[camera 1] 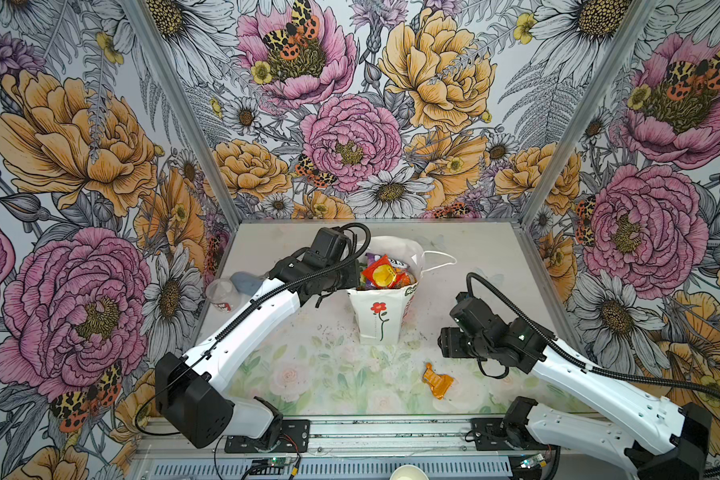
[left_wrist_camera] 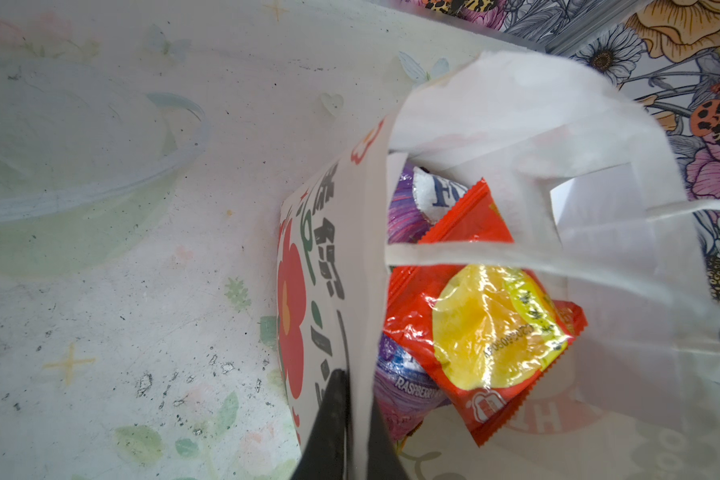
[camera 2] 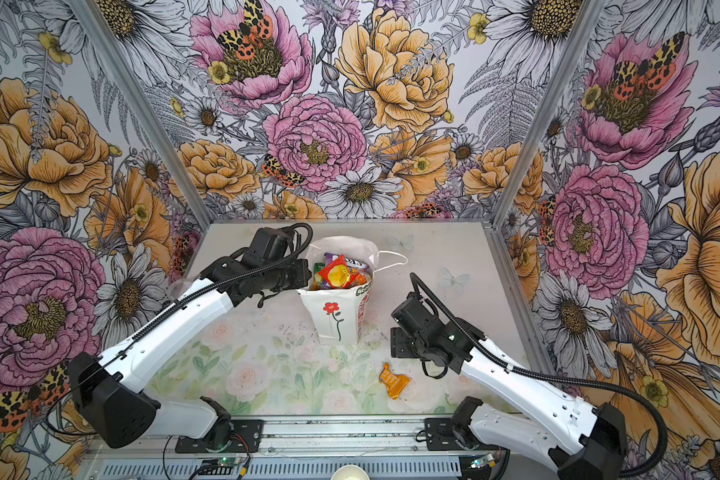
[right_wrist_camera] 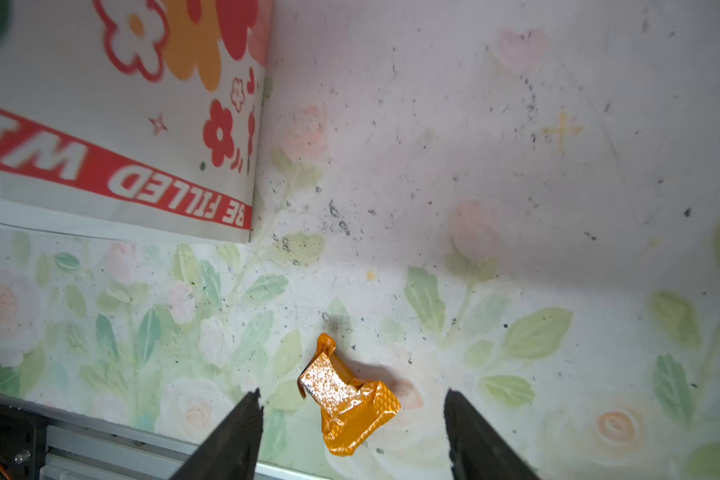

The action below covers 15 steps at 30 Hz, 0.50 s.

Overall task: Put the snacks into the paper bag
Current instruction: 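Withdraw the right gripper toward the small orange packet on the table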

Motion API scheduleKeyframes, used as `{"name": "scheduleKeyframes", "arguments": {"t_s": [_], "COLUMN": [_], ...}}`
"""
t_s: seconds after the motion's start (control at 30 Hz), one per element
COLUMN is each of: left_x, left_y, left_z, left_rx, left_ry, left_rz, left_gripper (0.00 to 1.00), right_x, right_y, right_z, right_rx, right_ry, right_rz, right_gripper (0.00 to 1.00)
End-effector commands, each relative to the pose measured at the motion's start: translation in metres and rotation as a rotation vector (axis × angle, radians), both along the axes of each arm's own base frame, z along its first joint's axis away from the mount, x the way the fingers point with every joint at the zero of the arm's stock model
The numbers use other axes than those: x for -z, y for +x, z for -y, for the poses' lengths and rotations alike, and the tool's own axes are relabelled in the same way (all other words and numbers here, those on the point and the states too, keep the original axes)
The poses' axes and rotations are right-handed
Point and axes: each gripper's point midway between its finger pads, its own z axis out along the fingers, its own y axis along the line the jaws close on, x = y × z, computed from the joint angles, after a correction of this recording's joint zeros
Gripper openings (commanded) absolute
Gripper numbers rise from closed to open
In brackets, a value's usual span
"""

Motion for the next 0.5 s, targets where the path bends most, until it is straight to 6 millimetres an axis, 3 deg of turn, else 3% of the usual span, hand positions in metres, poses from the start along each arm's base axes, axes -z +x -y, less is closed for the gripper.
{"name": "scheduleKeyframes", "arguments": {"t_s": [0.0,0.23,0.47], "left_x": [-0.025,-0.023,-0.022], "left_y": [0.005,0.006,0.007], "left_z": [0.001,0.0,-0.003], "left_rx": [0.016,0.011,0.002], "left_ry": [-0.042,-0.036,-0.032], "left_rz": [0.08,0.079,0.078], "left_gripper": [0.08,0.08,0.08], "right_x": [0.014,0.053,0.079], "right_y": [-0.011,-0.03,-0.032], "right_z": [-0.031,-0.051,-0.053], "right_rx": [-0.087,-0.23,-0.257], "right_ry": [0.089,0.017,-0.096], "right_rz": [-0.038,-0.098,-0.105], "right_gripper": [0.72,0.76,0.78]}}
